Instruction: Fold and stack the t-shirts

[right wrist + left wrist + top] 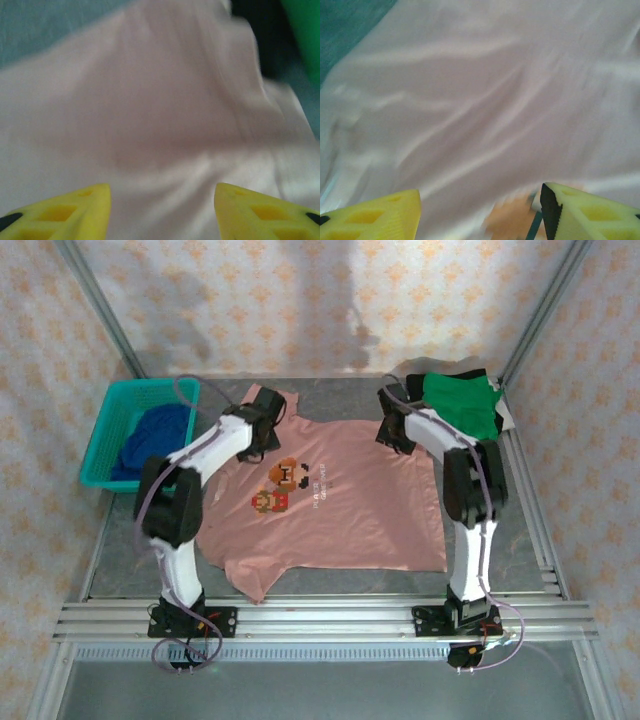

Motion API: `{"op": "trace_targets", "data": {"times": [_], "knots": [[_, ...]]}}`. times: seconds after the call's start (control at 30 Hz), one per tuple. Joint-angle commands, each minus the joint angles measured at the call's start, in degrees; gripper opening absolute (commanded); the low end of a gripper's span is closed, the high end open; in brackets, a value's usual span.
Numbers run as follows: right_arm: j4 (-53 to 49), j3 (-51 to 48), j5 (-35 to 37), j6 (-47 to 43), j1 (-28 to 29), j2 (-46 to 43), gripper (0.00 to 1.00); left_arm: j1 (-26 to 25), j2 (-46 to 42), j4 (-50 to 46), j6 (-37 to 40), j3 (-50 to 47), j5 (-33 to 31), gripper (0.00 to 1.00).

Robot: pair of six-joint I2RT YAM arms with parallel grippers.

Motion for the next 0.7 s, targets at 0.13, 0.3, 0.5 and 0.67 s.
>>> {"op": "trace_targets", "data": {"times": [0.13, 0.3, 0.5, 0.67], "knots": [[-13.1, 24.3, 6.0, -7.2, -4.6, 15.0, 0.54, 3.5, 18.7, -9.9, 6.2, 23.0, 0.7, 0.65], [-18.4, 38.3, 5.0, -10.4, -7.6, 24.8, 0.54, 4.3, 26.1, -12.3, 7.8, 32.5, 0.6, 0.65], [-23.6, 48.3, 2.7, -8.8, -10.7, 31.6, 0.55, 5.0, 33.9, -15.4, 8.7, 41.9, 1.3, 0.66], [-22.8, 48.8, 2.9, -7.2, -12.6, 31.5, 0.55, 5.9, 37.9, -15.9, 8.4, 46.8, 3.7, 0.66]]}}
